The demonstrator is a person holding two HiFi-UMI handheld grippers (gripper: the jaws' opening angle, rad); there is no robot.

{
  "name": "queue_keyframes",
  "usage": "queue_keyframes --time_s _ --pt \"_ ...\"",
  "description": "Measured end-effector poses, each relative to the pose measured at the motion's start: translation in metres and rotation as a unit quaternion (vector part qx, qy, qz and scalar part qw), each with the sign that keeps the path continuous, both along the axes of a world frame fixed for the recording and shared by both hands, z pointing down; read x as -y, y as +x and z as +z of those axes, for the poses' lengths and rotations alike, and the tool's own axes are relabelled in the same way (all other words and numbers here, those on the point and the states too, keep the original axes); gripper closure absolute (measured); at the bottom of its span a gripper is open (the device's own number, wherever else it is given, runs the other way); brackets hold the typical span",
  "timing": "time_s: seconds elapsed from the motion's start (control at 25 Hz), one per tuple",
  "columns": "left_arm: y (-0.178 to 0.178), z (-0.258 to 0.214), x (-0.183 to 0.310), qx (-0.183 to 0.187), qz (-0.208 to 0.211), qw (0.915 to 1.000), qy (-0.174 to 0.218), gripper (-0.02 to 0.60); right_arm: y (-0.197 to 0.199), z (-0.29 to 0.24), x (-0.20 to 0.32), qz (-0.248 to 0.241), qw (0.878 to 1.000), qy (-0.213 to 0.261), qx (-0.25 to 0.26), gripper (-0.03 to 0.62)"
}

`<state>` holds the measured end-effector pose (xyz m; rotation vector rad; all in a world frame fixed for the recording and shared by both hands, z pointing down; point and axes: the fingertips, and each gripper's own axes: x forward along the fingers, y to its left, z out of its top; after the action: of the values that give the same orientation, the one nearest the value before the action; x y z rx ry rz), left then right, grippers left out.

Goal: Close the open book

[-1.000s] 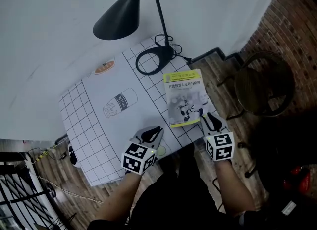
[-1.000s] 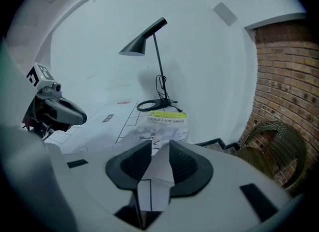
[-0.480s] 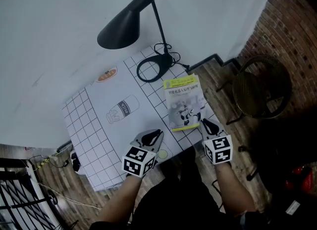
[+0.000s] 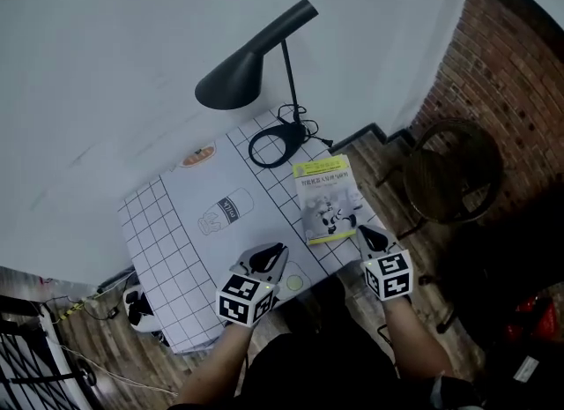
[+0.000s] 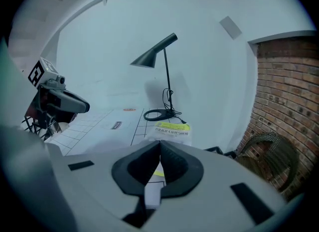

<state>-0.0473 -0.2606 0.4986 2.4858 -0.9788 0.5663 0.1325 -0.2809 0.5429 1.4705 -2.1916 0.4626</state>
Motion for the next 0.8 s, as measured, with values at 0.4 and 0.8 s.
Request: queue_keyframes --time_s 0.4,0.8 --pt "-0.013 -0.043 -0.003 -0.017 0.009 0.9988 0.046 0.541 -0.014 -0.076 -0.026 -0.028 0.998 0.061 0.018 0.589" --pt "0.006 -0.083 0.008 -0.029 -0.064 0.9938 0.086 0.541 0.013 -0.141 -0.026 -0.087 0.988 0.114 0.064 0.591"
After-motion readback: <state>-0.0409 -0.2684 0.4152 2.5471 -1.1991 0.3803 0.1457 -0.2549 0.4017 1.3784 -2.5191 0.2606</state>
